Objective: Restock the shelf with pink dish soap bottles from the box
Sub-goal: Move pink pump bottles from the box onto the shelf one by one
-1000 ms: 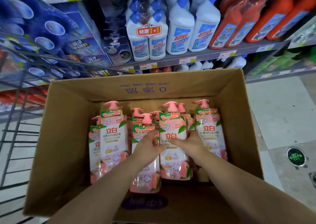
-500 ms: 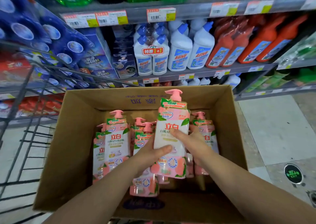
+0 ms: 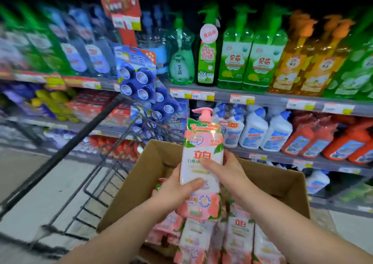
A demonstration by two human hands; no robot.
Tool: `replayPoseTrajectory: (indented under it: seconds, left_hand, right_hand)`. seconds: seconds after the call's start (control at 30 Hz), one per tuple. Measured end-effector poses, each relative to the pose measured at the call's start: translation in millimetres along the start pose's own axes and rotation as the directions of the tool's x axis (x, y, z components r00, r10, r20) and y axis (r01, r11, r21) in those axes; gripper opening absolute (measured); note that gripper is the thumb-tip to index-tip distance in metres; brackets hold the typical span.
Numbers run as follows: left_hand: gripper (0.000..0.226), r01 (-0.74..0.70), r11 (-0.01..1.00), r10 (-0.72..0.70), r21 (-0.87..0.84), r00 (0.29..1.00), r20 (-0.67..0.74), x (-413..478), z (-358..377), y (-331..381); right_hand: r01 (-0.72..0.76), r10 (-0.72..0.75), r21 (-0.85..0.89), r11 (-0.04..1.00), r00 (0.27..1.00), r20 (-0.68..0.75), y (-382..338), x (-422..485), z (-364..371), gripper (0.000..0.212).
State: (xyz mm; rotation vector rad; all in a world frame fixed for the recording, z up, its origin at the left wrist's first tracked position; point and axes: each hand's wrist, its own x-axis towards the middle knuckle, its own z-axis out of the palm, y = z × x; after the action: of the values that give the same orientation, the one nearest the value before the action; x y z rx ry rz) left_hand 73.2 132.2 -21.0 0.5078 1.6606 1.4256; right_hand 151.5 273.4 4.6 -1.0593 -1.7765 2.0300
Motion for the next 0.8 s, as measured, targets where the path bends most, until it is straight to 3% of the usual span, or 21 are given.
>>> replayPoseTrajectory:
  seconds: [0.17,0.27,0.3,0.47,0.6,0.8]
  left_hand:
    - [0.052,-0.135,0.990,0.118,-0.051,0.961,-0.248,-48,-45,31]
    - [0.052,-0.176,0.984,0.161,-0.009,0.920,-0.358,-80,-78,48]
    - [0.049,-0.194,0.981,0.179,-0.001,0.908,-0.379,-90,-90,52]
    - [0.046,-0.294,0.956,0.259,-0.022,0.873,-0.413,-148,-154,65]
    - [0.062,-0.326,0.945,0.286,-0.006,0.837,-0.467,-198,-217,69]
    - [0.061,-0.349,0.934,0.334,0.072,0.786,-0.521,-286,-334,66]
  right_hand:
    - [0.125,-0.114,-0.046,0.991,0.974,0.195,-42,-9,67,0.048]
    - [0.155,-0.138,-0.037,0.987,0.945,0.295,-66,-25,113,0.072]
    - [0.174,-0.153,-0.038,0.984,0.933,0.325,-72,-29,129,0.075]
    - [0.295,-0.232,-0.087,0.952,0.875,0.424,-98,-53,211,0.050]
    - [0.364,-0.285,-0.089,0.927,0.839,0.464,-109,-86,288,0.060]
    - [0.412,-0.334,-0.032,0.911,0.780,0.530,-115,-140,426,0.056]
